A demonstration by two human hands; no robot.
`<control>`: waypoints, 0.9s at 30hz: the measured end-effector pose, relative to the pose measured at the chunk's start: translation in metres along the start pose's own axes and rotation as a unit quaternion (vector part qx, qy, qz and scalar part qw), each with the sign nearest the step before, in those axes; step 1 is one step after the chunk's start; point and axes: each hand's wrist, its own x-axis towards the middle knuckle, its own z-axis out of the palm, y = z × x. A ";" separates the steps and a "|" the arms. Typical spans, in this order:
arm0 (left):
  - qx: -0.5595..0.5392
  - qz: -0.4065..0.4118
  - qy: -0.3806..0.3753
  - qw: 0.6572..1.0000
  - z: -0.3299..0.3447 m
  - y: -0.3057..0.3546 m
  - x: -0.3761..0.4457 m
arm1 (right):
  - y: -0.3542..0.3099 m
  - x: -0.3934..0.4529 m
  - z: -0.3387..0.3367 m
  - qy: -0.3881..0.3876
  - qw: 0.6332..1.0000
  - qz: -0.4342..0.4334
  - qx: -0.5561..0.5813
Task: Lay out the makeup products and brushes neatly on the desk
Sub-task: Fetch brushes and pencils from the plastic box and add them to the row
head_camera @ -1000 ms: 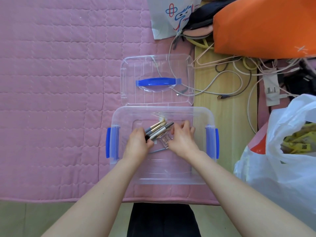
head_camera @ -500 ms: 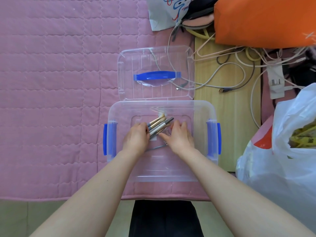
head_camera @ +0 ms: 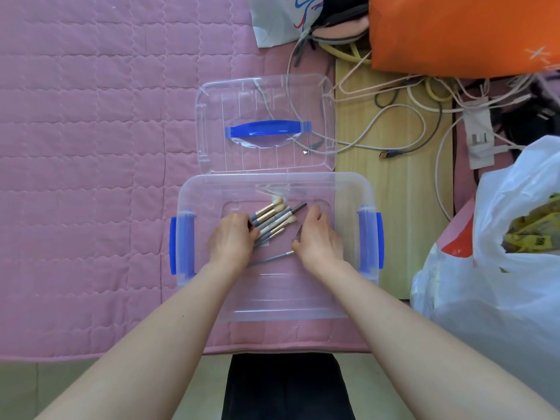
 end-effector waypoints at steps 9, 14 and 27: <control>0.050 0.014 -0.047 0.998 -0.004 0.004 0.001 | 0.001 -0.004 -0.006 -0.046 0.998 -0.030 0.018; -0.069 -0.016 -0.039 0.997 -0.020 0.004 0.005 | 0.000 -0.006 -0.007 -0.021 0.998 -0.041 0.040; -0.054 0.029 -0.080 0.995 -0.023 -0.004 -0.020 | -0.010 0.014 0.001 0.026 0.977 -0.190 -0.095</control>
